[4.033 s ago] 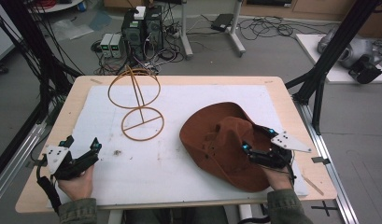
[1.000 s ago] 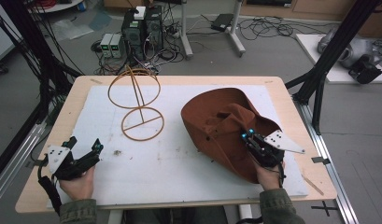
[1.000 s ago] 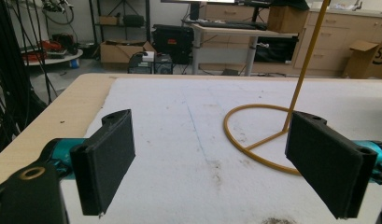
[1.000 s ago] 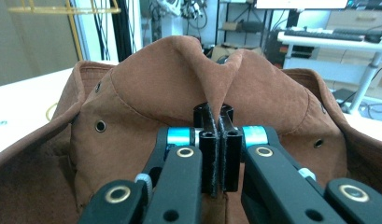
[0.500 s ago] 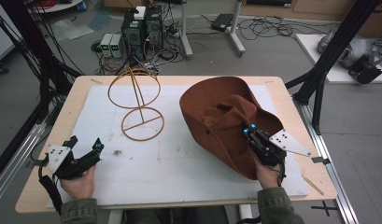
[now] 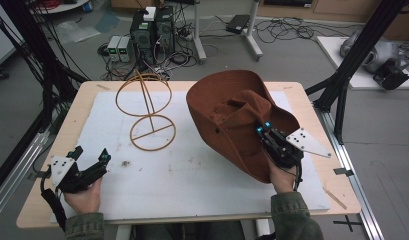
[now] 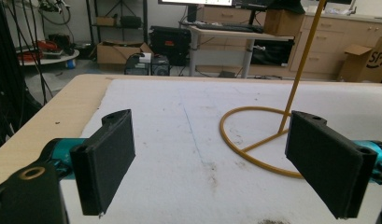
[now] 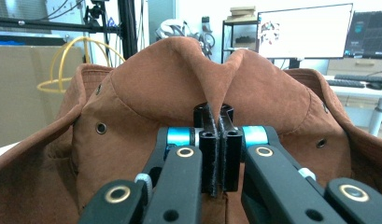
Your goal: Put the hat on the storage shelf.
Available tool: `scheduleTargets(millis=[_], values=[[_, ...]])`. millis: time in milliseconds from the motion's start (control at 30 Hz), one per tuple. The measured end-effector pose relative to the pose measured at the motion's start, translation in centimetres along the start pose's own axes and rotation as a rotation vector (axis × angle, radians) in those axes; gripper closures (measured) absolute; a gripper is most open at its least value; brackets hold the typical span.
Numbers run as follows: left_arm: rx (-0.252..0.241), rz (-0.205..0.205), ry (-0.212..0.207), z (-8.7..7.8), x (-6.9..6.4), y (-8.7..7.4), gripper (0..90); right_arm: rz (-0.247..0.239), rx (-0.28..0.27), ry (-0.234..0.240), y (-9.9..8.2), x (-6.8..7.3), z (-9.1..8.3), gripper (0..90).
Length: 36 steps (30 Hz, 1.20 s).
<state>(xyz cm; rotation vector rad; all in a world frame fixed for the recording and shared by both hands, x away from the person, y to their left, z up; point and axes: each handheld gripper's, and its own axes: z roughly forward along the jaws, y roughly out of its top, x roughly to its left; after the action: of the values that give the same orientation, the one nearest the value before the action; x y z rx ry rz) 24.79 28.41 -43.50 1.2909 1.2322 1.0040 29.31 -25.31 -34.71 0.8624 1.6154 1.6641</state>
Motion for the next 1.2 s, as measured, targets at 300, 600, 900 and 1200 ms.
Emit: scheduleTargets(millis=[300,600,900,1200], values=[[-0.015,-0.007,-0.005,-0.1,0.2,0.1,16.1,-0.010,-0.022,0.020,2.0,0.9,1.7,89.6],[-0.021,-0.005,-0.007,-0.2,0.3,0.2,16.1,0.038,-0.062,0.036,3.7,1.2,3.7,89.6],[-0.009,0.011,-0.028,-0.1,-0.2,0.0,16.1,0.029,-0.055,0.057,5.0,2.1,5.8,89.6],[-0.002,0.025,-0.053,0.1,-0.9,0.0,16.1,0.017,-0.050,0.089,6.3,3.4,8.6,89.6]])
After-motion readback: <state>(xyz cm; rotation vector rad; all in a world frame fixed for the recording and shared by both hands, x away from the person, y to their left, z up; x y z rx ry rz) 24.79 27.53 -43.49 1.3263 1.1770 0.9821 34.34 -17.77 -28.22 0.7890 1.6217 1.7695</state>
